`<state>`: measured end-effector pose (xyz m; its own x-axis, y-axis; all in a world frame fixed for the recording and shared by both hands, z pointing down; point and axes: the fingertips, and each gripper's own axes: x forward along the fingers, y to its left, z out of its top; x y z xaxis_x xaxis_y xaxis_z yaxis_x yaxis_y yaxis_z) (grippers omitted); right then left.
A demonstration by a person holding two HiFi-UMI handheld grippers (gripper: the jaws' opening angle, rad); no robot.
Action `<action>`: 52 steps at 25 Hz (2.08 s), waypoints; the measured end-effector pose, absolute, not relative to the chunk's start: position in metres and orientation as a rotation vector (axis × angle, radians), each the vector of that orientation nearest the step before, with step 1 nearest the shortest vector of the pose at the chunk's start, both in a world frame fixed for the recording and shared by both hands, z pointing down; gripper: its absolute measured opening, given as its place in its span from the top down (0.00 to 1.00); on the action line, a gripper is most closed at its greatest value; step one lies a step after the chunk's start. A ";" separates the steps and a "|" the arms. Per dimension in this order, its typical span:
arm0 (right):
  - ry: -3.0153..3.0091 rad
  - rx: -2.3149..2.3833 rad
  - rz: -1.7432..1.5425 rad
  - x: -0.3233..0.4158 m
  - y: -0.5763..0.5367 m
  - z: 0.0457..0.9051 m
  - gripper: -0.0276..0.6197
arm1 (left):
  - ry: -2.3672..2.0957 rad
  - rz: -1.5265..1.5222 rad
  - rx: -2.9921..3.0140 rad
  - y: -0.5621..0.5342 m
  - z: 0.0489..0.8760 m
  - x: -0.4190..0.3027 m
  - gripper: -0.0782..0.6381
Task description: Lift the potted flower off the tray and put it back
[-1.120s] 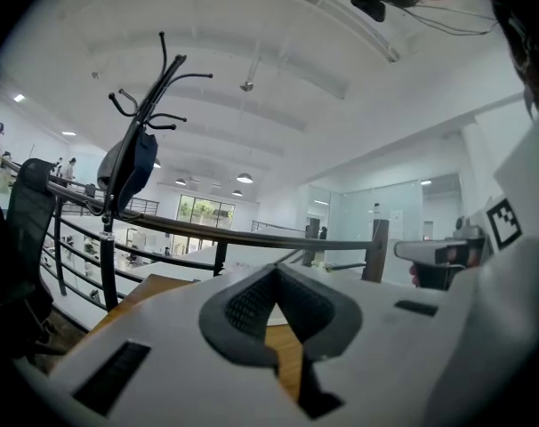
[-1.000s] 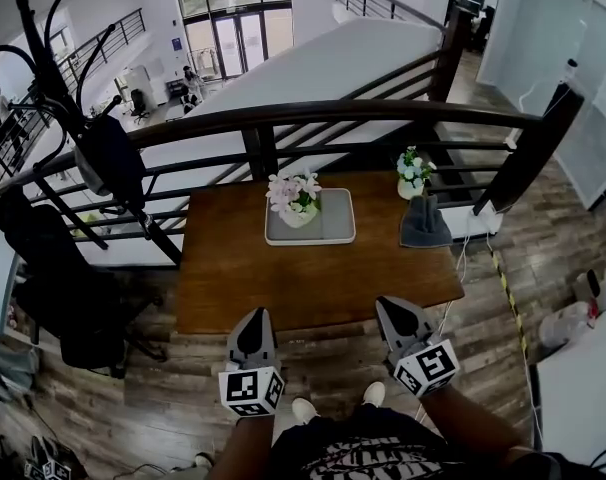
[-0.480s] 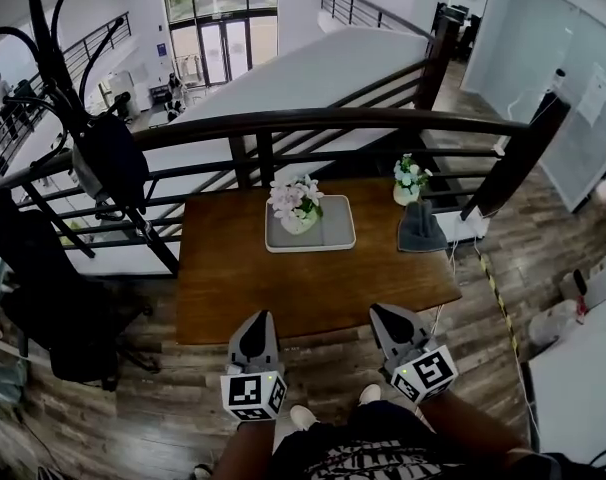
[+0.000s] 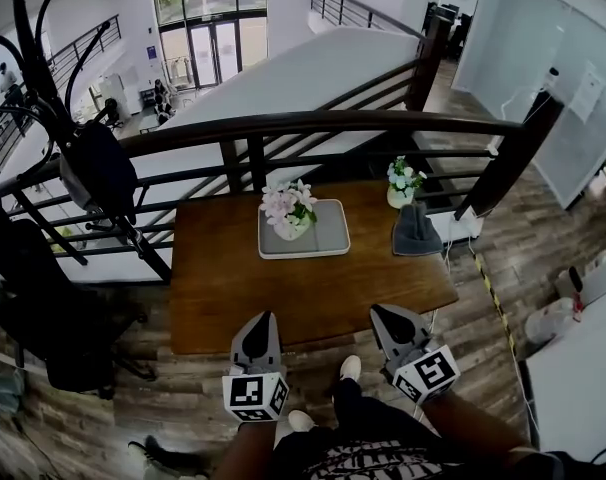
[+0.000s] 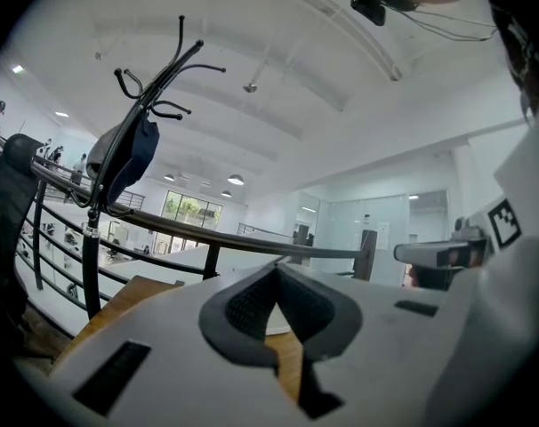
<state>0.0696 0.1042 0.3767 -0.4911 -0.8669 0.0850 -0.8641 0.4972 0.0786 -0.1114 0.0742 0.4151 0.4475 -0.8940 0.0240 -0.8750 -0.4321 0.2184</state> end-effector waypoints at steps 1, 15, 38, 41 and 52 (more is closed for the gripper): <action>-2.623 1.520 -0.037 0.070 0.101 0.377 0.97 | -1.546 -0.135 2.504 0.071 0.414 -0.109 0.88; -2.670 1.559 0.067 0.104 0.012 0.397 0.97 | -1.566 0.013 2.460 0.011 0.436 -0.083 0.88; -2.849 1.268 0.170 0.162 -0.149 0.398 0.97 | -1.650 0.091 2.324 -0.142 0.448 0.004 0.88; -2.877 1.223 0.195 0.159 -0.162 0.399 0.97 | -1.665 0.090 2.320 -0.147 0.443 0.011 0.88; -2.864 1.146 0.261 0.139 -0.183 0.423 0.97 | -1.642 0.146 2.259 -0.159 0.485 -0.004 0.88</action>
